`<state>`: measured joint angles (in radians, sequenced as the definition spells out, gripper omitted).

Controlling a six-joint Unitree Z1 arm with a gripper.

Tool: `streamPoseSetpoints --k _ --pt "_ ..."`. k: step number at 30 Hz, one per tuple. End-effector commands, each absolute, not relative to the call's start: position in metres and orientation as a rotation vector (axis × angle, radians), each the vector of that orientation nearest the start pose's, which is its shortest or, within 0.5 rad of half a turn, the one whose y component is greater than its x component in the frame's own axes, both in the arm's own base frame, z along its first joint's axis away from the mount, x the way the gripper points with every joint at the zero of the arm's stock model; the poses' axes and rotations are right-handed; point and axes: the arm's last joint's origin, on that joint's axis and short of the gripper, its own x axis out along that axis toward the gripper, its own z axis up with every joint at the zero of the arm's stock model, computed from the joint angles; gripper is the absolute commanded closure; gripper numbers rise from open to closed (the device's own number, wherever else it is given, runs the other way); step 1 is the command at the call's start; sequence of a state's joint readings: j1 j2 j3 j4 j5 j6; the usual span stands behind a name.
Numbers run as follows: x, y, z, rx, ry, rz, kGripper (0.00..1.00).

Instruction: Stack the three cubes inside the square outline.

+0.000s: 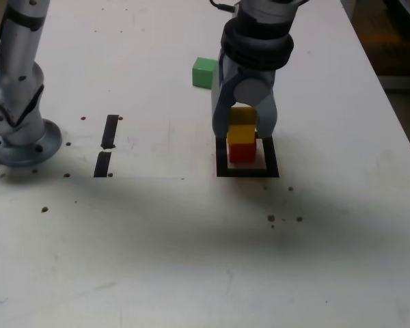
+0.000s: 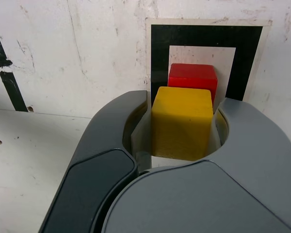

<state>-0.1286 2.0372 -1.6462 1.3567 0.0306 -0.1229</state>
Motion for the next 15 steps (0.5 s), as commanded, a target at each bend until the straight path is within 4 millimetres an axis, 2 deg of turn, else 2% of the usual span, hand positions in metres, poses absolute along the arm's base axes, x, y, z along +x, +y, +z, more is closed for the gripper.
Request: streamPoseSetpoints --k 1,12,15 --pt "0.3573 -0.0435 0.2695 0.051 1.737 0.038 0.76" --pt "0.3594 -0.0404 0.2665 0.054 1.727 0.044 0.63" --pt "0.3601 -0.0402 0.2658 0.053 1.724 0.042 0.63"
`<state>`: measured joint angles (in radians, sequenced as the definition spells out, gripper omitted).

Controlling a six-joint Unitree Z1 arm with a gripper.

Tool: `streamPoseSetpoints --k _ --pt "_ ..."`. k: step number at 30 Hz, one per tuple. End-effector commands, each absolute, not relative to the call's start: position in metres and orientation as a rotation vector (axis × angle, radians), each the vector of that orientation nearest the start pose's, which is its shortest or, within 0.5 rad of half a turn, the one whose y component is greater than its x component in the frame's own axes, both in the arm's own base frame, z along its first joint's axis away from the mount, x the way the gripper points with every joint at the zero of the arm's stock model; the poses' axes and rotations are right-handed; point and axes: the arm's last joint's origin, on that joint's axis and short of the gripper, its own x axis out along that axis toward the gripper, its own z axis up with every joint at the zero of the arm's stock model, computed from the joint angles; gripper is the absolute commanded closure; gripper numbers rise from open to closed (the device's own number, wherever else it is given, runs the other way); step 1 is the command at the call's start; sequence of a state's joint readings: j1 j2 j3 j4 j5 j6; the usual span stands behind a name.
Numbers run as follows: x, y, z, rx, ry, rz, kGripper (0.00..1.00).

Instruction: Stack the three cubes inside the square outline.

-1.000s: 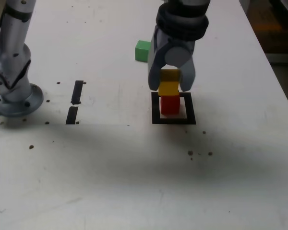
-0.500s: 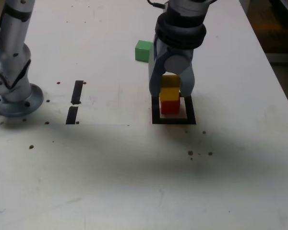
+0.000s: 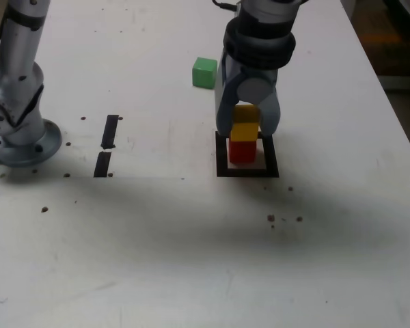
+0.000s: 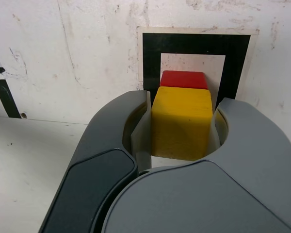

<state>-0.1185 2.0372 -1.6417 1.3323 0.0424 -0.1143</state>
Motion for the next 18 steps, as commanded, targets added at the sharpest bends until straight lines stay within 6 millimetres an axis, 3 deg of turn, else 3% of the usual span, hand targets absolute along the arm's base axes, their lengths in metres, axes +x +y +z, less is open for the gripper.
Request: streamPoseSetpoints --k 1,10,18 --pt "0.3602 -0.0401 0.2658 0.053 1.724 0.042 0.63" --pt "0.3598 -0.0393 0.2648 0.046 1.728 0.037 0.6" --pt "0.3591 -0.0404 0.2621 0.028 1.733 0.019 0.29"
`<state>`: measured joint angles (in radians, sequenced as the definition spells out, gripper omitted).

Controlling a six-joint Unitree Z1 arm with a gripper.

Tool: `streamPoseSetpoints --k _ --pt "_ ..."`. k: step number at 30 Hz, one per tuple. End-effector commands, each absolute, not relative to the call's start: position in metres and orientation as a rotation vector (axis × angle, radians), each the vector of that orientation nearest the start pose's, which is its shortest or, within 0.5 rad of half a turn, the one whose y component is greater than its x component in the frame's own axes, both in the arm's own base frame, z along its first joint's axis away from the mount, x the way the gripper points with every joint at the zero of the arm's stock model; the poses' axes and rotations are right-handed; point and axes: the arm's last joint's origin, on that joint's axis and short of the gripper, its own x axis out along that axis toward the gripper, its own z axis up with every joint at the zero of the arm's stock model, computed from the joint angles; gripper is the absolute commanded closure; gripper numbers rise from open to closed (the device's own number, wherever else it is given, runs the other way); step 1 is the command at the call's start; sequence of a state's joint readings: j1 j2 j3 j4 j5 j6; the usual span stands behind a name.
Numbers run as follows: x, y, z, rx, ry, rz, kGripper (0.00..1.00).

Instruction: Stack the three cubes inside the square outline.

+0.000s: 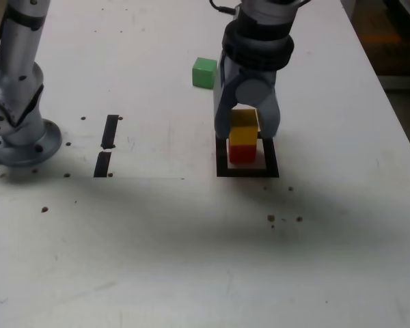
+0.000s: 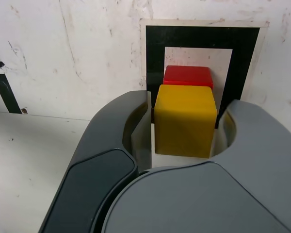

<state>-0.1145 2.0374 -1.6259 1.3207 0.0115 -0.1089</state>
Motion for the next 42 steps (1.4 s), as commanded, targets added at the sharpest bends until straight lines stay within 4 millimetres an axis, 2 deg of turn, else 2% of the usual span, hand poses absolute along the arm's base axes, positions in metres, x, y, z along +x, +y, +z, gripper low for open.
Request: streamPoseSetpoints --k 1,3,6,11,15,19,24,28,33,39,42 --pt "0.359 -0.04 0.262 0.027 1.731 0.018 0.24" --pt "0.359 -0.04 0.263 0.026 1.726 0.018 0.12" --pt "0.358 -0.04 0.265 0.031 1.72 0.022 0.03" --pt "0.352 -0.038 0.277 0.047 1.714 0.038 0.0" --pt "0.333 -0.029 0.301 0.067 1.719 0.068 0.0" --pt "0.313 -0.004 0.32 0.081 1.741 0.054 0.0" --pt "0.292 0.038 0.326 0.093 1.77 0.051 0.0" --pt "0.279 0.064 0.329 0.161 1.782 0.071 0.0" --pt "0.274 0.085 0.325 0.262 1.776 0.054 0.0" --pt "0.273 0.116 0.297 0.263 1.779 0.031 0.0" --pt "0.271 0.127 0.29 0.248 1.774 0.016 0.0"
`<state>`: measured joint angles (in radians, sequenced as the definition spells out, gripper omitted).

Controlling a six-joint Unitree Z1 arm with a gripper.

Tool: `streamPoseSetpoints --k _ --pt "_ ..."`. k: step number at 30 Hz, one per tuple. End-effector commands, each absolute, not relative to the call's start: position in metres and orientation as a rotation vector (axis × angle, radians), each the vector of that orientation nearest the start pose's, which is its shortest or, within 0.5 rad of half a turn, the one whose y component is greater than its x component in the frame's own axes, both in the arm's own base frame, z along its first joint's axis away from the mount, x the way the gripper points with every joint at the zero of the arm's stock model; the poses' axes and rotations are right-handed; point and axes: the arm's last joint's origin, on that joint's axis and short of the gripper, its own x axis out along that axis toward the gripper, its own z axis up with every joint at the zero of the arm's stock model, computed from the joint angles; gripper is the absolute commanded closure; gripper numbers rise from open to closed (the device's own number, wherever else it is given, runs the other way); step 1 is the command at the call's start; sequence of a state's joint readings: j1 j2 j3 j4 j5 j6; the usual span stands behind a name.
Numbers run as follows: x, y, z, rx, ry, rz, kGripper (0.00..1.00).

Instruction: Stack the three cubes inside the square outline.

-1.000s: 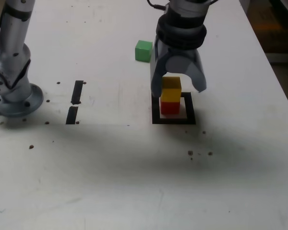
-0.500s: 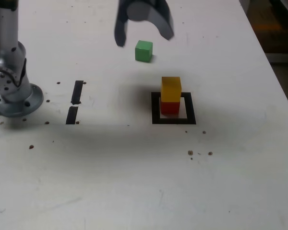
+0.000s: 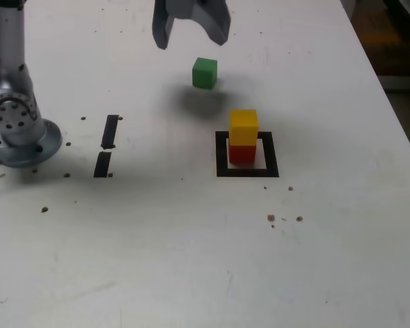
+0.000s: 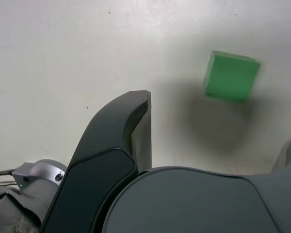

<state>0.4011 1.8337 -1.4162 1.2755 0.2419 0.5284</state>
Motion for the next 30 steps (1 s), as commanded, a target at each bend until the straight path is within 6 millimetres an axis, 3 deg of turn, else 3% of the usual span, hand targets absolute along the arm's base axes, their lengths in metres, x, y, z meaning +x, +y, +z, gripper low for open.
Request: streamPoseSetpoints --k 1,6,16,23,30 --pt "0.27 0.129 0.289 0.245 1.77 0.012 0.0" --pt "0.276 0.133 0.28 0.242 1.751 0.002 0.01" --pt "0.293 0.142 0.241 0.241 1.755 -0.015 0.01" --pt "0.304 0.158 0.215 0.226 1.757 -0.003 0.02" --pt "0.304 0.166 0.201 0.219 1.763 -0.006 0.1"
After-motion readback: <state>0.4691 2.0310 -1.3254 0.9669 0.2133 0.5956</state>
